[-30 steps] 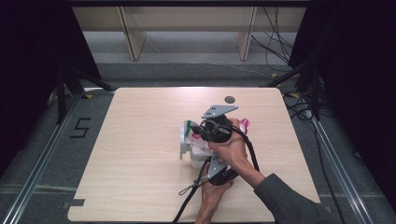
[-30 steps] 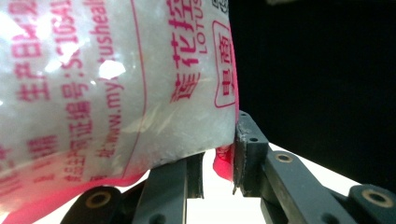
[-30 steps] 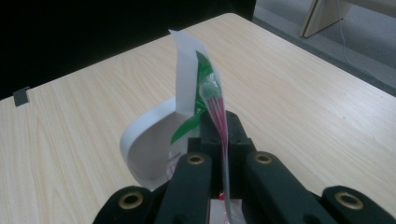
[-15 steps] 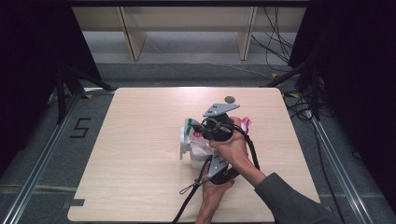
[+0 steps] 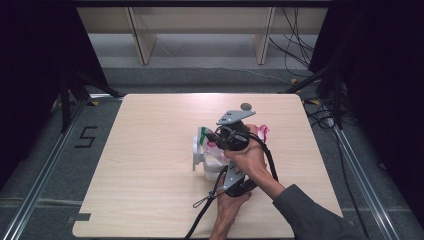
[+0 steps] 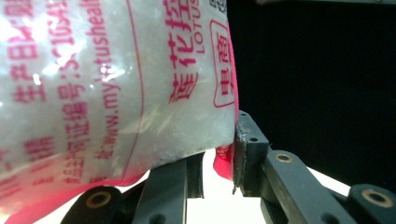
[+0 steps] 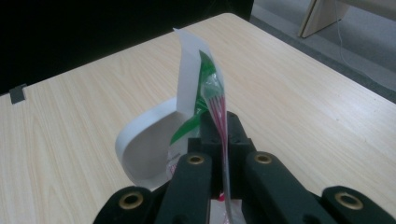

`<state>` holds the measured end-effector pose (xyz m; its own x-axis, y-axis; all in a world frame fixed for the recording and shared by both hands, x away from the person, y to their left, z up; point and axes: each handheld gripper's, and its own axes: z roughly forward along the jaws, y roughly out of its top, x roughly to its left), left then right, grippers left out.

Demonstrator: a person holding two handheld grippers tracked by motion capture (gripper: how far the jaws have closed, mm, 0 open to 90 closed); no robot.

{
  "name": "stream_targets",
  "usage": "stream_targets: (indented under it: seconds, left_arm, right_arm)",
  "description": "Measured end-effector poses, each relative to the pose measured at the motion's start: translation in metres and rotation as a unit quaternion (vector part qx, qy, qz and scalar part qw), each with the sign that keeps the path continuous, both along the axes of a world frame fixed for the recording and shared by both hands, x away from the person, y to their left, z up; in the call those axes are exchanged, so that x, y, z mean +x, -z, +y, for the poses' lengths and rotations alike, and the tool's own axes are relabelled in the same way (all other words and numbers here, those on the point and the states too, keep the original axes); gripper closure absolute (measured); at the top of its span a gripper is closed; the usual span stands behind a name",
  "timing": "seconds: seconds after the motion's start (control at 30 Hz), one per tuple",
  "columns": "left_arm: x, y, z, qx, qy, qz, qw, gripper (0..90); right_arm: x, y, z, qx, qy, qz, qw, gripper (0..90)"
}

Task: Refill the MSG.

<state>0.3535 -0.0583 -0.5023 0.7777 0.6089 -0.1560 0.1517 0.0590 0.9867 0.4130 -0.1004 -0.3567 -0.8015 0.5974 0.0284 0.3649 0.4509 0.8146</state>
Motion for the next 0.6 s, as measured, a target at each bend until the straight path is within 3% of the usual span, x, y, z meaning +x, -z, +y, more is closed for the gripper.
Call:
stream_targets:
  seconds: [0.03,0.1,0.13,0.23,0.3,0.6]
  left_arm:
    - [-0.0003,-0.0002,0.0003,0.003,-0.001,-0.001,1.0000,75.6]
    - [-0.0007,-0.0008,0.0007,0.006,-0.002,-0.002,1.0000,75.5]
    - [-0.0025,-0.0023,0.0025,0.023,-0.010,0.005,0.9997,75.5]
    - [-0.0025,-0.0025,0.0028,0.021,-0.009,0.001,0.9997,75.5]
    - [-0.0012,-0.0016,0.0016,0.007,-0.001,-0.006,1.0000,75.5]
    - [-0.0018,-0.0012,0.0020,0.009,-0.003,-0.005,0.9999,75.4]
  right_arm:
    - [0.0017,0.0024,0.0016,0.001,0.000,-0.012,0.9999,90.0]
    - [0.0023,0.0024,0.0015,-0.005,-0.002,-0.012,0.9999,90.0]
    - [0.0031,0.0021,0.0013,-0.009,-0.009,-0.008,0.9999,90.0]
    - [0.0021,0.0029,0.0030,-0.005,-0.004,0.000,1.0000,90.0]
    - [0.0029,0.0030,0.0033,-0.010,-0.010,-0.005,0.9999,90.0]
    - [0.0028,0.0046,0.0050,-0.011,0.000,0.003,0.9999,90.0]
